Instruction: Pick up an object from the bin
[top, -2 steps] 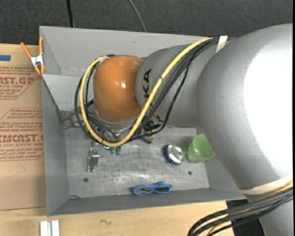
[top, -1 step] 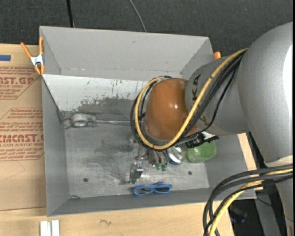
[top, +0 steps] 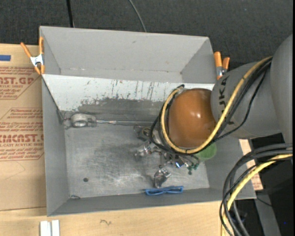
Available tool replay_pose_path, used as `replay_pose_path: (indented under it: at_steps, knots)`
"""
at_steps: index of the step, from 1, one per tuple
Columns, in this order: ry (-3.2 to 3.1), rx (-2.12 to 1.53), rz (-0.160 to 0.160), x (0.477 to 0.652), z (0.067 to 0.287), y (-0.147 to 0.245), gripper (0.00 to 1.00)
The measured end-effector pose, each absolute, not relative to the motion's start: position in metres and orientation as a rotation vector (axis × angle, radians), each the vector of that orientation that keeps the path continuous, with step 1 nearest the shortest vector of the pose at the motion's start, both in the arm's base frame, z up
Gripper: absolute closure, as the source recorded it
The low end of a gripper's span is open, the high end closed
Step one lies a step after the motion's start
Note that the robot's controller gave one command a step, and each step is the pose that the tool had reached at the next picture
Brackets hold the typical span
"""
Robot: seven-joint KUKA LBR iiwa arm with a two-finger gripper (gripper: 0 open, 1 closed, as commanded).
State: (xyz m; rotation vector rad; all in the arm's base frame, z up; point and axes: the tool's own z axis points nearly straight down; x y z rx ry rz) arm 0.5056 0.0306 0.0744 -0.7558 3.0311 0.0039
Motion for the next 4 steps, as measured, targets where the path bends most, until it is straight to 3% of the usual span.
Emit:
replay_pose_path:
  at_steps: [1,2,3,4]
  knots:
    - [3.02,-0.845,-0.005,0.48,0.14,-0.02,0.0]
    - [2.886,-1.226,-0.001,0.548,0.073,-0.072,0.0]
    - [2.888,-1.23,0.0,0.548,0.074,-0.071,1.0]
    - [2.708,-1.575,-0.008,0.579,0.242,-0.112,1.0]
